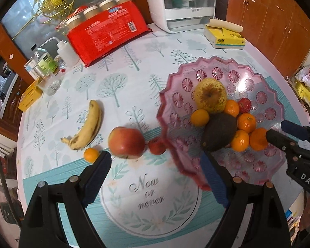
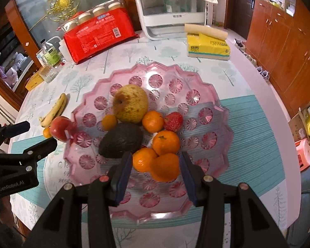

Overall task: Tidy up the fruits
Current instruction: 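Carry both mandarins into the pink bowl and release them, then move both open tools toward the banana and large apple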

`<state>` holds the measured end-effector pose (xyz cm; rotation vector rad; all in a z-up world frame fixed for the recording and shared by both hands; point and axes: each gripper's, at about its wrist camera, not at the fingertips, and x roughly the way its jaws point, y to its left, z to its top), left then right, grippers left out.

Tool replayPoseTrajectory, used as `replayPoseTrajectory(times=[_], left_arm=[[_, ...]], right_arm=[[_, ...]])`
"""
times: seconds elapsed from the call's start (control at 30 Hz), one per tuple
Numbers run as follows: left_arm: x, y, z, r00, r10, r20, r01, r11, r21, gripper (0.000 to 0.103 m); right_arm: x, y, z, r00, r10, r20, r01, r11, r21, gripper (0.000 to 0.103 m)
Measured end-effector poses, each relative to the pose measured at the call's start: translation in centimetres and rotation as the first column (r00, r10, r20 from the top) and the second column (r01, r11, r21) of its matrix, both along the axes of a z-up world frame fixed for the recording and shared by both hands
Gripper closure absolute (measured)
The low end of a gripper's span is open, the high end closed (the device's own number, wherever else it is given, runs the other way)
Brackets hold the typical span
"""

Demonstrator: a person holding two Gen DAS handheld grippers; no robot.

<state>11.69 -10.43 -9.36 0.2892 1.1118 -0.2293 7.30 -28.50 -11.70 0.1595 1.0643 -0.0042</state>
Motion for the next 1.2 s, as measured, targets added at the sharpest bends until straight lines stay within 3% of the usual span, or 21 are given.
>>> replayPoseTrajectory(times=[0.3,0.43,0.67,1.0,1.2], left_arm=[[-1.9,4.7,6.0,0.995,0.015,0.096,-0.016,1.000,0.009,0.016],[-2.1,7.9,9.5,0.989,0.025,0.147,-0.031,0.999,0.039,0.016],[-1.4,13.0,12.4,0.975,0.045,0.217,-0.072,0.990,0.118,0.015],[1.9,18.4,11.7,0.976,0.037,0.217,-0.079,0.979,0.190,0.013],[5.7,19.9,7.8,0.990,0.017,0.142,-0.043,0.982,0.185,0.013]], right_arm=[[-1.9,4.0,6.5,0.990,0.048,0.135,-0.044,0.998,-0.035,0.056],[-2.2,6.2,9.8,0.978,0.086,0.192,-0.073,0.994,-0.075,0.056],[-1.6,10.7,13.4,0.954,0.168,0.250,-0.145,0.984,-0.108,0.056],[2.8,17.2,11.0,0.956,0.242,0.166,-0.229,0.969,-0.091,0.056],[5.6,19.6,7.5,0.974,0.208,0.092,-0.202,0.977,-0.066,0.056]])
